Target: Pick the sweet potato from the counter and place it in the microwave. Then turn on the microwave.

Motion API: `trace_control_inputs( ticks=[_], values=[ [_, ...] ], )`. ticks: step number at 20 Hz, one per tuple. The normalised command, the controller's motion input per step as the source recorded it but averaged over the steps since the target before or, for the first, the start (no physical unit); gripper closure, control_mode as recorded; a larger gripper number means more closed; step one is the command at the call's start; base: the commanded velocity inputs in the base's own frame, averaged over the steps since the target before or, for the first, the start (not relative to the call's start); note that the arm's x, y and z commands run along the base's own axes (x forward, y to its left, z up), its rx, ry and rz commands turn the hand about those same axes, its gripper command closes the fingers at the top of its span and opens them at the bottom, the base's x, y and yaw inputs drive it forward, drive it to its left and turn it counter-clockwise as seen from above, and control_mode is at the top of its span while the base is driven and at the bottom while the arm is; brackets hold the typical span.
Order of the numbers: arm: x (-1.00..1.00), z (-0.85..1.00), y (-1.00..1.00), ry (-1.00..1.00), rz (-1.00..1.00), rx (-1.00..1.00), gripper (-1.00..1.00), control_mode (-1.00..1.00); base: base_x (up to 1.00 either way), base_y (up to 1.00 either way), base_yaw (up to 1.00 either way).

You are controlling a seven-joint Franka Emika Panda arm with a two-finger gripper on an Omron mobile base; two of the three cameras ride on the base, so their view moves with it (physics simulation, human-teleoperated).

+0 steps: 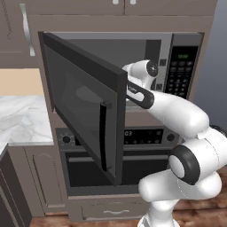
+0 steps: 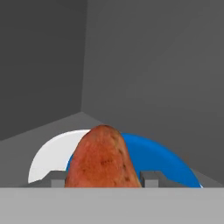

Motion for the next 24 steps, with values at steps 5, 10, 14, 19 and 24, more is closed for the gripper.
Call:
trace_control_inputs(
  ticks=[5,10,14,19,24],
  values=[
    [0.17,-0.12,0.0,0.0,0.0,0.0,1.0,-1.0,0.0,0.0,0.0],
    [0.23,-0.1,0.0,0.0,0.0,0.0,1.0,-1.0,0.0,0.0,0.0],
    [0.17,-0.14,0.0,0.0,0.0,0.0,1.0,-1.0,0.0,0.0,0.0],
    [0.16,-0.13,0.0,0.0,0.0,0.0,1.0,-1.0,0.0,0.0,0.0],
    [0.16,-0.06,0.0,0.0,0.0,0.0,1.0,-1.0,0.0,0.0,0.0]
  ],
)
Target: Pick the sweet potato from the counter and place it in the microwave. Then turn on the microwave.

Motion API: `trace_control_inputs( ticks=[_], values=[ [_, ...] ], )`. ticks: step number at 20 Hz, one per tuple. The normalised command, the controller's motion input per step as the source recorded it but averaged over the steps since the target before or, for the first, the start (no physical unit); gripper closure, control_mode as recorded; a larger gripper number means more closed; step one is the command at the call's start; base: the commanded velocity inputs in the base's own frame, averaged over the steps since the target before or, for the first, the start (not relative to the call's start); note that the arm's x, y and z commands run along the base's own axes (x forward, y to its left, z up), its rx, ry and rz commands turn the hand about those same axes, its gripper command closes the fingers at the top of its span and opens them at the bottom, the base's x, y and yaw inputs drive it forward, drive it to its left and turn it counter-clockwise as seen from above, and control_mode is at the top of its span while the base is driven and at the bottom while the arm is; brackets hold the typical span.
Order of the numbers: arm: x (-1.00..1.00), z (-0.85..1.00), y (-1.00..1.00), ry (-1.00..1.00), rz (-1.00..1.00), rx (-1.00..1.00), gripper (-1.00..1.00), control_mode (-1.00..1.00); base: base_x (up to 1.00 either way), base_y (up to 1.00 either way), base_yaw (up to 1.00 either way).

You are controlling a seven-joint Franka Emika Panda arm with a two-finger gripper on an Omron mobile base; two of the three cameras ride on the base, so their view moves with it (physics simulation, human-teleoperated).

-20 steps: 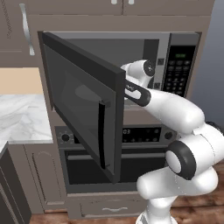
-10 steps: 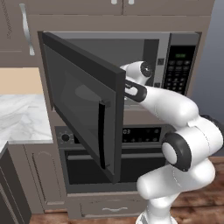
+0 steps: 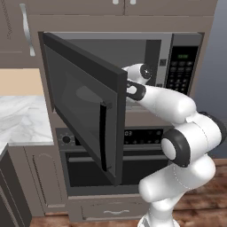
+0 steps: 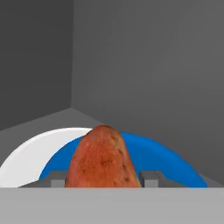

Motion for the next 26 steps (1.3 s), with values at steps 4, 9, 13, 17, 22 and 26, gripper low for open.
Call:
trace_control_inputs(
  ticks=[4,9,13,17,22,26],
  values=[
    [0.14,-0.08,0.0,0.0,0.0,0.0,1.0,-1.0,0.0,0.0,0.0],
    [0.13,-0.1,0.0,0.0,0.0,0.0,1.0,-1.0,0.0,0.0,0.0],
    [0.15,-0.1,0.0,0.0,0.0,0.0,1.0,-1.0,0.0,0.0,0.0],
    [0.17,-0.09,0.0,0.0,0.0,0.0,1.0,-1.0,0.0,0.0,0.0],
    [0.15,-0.1,0.0,0.0,0.0,0.0,1.0,-1.0,0.0,0.0,0.0],
    [0.18,-0.08,0.0,0.0,0.0,0.0,1.0,-1.0,0.0,0.0,0.0]
  ],
)
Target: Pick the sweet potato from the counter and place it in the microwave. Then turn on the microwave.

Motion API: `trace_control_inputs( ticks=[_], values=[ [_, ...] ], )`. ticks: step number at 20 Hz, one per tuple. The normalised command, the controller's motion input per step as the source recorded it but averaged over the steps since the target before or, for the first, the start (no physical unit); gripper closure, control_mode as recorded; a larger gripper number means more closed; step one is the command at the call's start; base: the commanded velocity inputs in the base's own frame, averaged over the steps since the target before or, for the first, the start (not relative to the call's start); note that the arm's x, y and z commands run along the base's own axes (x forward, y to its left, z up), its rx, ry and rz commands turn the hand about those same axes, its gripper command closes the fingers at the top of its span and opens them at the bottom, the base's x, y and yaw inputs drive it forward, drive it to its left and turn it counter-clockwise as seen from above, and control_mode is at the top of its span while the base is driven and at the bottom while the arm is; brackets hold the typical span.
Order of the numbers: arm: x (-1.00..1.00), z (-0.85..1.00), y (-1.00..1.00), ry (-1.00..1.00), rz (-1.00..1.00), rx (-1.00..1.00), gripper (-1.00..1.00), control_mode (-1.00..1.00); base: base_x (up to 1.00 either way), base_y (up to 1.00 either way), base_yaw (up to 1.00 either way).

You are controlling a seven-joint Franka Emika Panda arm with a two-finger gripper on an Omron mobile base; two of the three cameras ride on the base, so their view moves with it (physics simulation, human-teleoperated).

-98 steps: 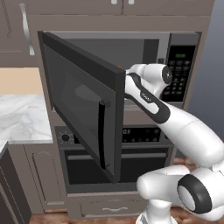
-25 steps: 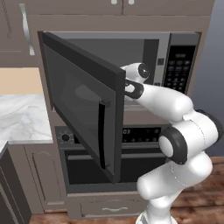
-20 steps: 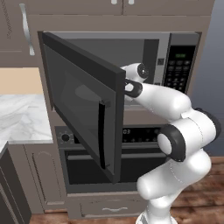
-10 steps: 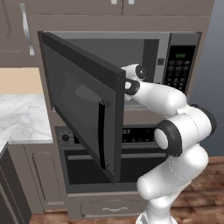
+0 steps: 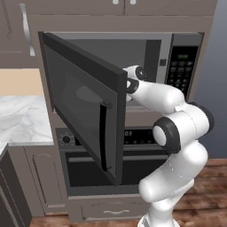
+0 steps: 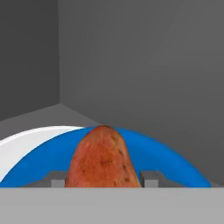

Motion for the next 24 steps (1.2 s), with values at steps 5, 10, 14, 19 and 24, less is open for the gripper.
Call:
trace_control_inputs(
  ticks=[5,10,14,19,24],
  values=[
    [0.19,-0.09,0.0,0.0,0.0,0.0,1.0,-1.0,0.0,0.0,0.0],
    [0.18,-0.1,0.0,0.0,0.0,0.0,1.0,-1.0,0.0,0.0,0.0],
    [0.13,-0.12,0.02,0.0,0.0,0.0,1.0,-1.0,0.0,0.0,0.0],
    [0.06,-0.14,0.03,0.0,0.0,0.0,1.0,-1.0,0.0,0.0,0.0],
    [0.05,-0.16,0.04,0.01,0.0,0.0,-1.0,-1.0,0.0,0.0,0.0]
  ],
)
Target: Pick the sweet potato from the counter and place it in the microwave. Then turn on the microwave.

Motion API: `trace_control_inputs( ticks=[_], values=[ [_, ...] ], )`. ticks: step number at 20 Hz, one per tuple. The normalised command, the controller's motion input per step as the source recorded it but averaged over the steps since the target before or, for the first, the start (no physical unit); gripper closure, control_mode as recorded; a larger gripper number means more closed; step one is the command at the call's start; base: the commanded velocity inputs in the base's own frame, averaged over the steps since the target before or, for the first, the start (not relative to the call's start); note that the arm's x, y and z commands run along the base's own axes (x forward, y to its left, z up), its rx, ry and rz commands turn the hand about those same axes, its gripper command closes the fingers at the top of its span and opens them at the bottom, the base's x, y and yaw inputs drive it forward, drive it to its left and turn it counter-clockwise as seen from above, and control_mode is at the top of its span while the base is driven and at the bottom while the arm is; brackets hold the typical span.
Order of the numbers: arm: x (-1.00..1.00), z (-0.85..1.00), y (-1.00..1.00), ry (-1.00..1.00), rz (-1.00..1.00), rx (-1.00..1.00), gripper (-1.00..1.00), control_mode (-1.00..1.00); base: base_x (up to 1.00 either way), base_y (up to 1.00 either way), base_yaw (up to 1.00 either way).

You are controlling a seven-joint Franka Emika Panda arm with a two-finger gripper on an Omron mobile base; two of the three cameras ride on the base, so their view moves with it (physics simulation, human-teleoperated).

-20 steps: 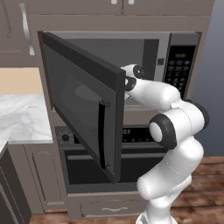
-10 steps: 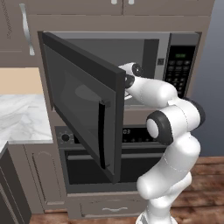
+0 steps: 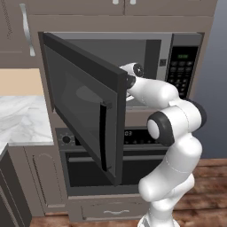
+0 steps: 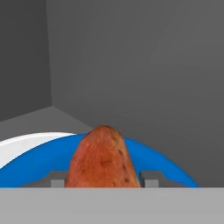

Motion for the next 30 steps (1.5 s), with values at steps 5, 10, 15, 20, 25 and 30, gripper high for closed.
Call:
trace_control_inputs(
  ticks=[5,10,15,20,25,30],
  values=[
    [0.06,-0.11,0.01,0.01,0.0,0.0,-1.0,-1.0,0.0,0.0,0.0],
    [0.01,-0.04,0.0,0.0,0.0,0.0,-1.0,-1.0,0.0,0.0,0.0],
    [0.0,-0.01,0.0,0.0,0.0,0.0,-1.0,-1.0,0.0,0.0,0.0],
    [-0.02,0.0,0.0,0.0,0.0,0.0,-1.0,-1.0,0.0,0.0,0.0],
    [-0.17,0.0,0.0,-0.01,-0.03,0.0,-1.0,-1.0,0.0,0.0,0.0],
    [-0.26,0.03,0.0,-0.08,-0.07,0.0,-1.0,-1.0,0.0,0.0,0.0]
  ],
)
